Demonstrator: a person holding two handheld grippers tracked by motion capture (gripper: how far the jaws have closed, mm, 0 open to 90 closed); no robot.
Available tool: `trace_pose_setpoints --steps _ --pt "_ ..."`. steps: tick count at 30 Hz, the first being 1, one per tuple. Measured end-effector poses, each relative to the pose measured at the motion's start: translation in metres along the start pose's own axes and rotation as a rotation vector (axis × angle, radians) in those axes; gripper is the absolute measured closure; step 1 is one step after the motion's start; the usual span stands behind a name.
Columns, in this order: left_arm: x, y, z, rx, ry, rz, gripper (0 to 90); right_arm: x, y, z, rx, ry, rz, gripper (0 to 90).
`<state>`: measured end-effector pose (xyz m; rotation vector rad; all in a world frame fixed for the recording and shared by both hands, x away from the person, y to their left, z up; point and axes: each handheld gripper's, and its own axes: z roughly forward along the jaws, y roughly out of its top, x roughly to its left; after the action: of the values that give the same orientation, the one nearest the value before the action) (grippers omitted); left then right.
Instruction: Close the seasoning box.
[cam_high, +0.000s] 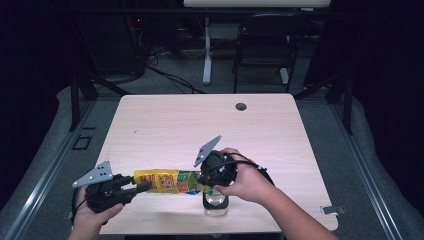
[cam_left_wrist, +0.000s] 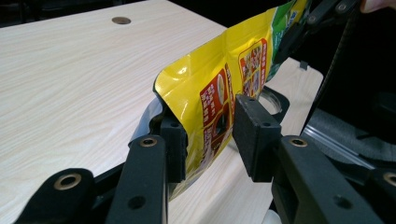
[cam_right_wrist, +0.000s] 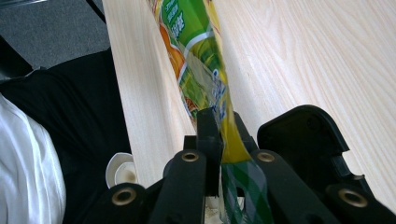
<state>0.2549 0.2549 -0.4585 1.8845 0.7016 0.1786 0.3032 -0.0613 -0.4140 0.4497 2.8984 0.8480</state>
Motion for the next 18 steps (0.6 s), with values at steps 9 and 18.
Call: trace_pose_setpoints --steps 9,18 --pt "0.0007 -0.0007 -0.0008 -0.058 -0.029 -0.02 66.1 -0.0006 -0.0008 -0.0004 -0.002 -0.002 0.01 88.9" --pt "-0.0025 0.0023 0.0001 -0.103 -0.032 -0.007 67.2 -0.001 -0.0019 -0.0016 -0.001 -0.006 0.014 89.1"
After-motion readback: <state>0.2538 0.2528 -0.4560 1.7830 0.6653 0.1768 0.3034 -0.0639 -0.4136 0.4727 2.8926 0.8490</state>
